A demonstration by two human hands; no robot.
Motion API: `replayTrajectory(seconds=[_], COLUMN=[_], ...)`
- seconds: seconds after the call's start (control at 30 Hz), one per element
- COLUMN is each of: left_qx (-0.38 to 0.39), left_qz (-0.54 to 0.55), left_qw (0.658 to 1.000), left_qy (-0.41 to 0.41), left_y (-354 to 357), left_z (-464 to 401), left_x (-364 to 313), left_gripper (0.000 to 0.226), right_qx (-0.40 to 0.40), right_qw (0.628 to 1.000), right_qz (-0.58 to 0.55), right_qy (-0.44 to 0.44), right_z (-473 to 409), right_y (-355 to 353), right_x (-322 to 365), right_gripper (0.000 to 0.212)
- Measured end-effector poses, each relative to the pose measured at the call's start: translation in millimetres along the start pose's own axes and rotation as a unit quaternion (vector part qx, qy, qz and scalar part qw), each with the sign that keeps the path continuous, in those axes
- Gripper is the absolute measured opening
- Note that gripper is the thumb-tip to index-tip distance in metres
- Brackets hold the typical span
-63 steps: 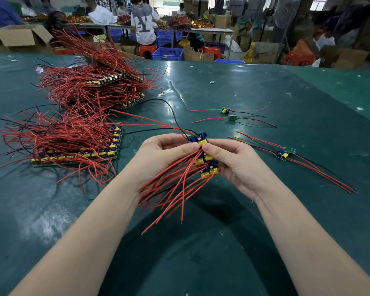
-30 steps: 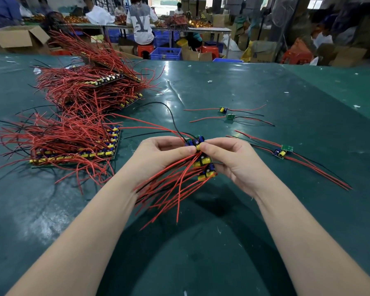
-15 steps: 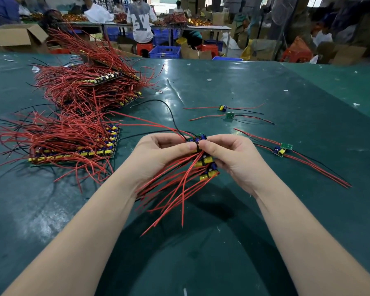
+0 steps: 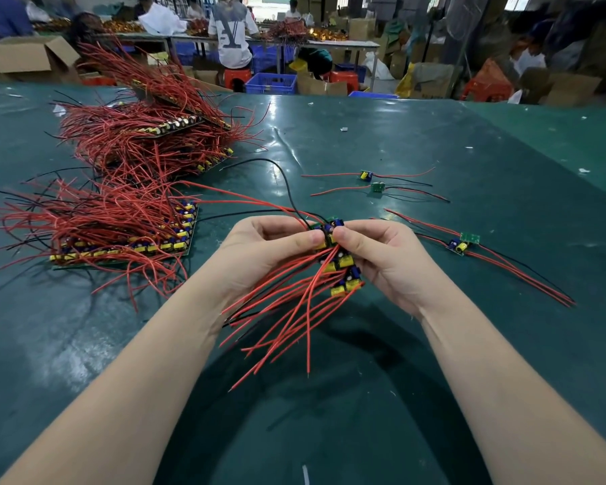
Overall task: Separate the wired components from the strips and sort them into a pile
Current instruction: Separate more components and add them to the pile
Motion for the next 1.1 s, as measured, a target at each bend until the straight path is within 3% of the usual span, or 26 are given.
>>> replayTrajectory(seconds=[0.37,0.63,0.77,1.0,1.1], left_qx=[0.006,0.005,0.012,0.018,0.067], left_qz=[0.012,0.004,0.007,0.057,0.119], left_qw=[1.000,1.000,1.000,0.998,0.991], left_qy=[-0.002,-0.013,-0.006,-0.011,0.004], left_y=[0,-5,-4,-4,6], left_z=[1,-4,-5,-4,-2], left_x=[0,5,4,7,7], left_gripper=[0.005,0.023,0.020,0.019,0.013], right_qx=[0.001,0.001,0.006,0.018,0.002], right_qw=[1.000,1.000,0.999,0.999,0.999], right_qz=[-0.013,-0.025,-0.029,-0.031,-0.034], right_qy=[0.008,0.012,0.015,0.017,0.027], right_z=[-1,-1,0,0,-2], right_y=[0,2,3,6,2], right_x=[-4,-5,-5,-6,-7], right_gripper=[0.017,0.018,0.019,0.019,0.020])
Point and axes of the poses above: each hand's wrist, its own z-axis away from the middle knuckle, its own y-axis out of the palm, x = y × z, the point moved 7 cm from there along -z, towards the middle knuckle, and after that the axes turned 7 degrees about x, right-handed, at the moved point
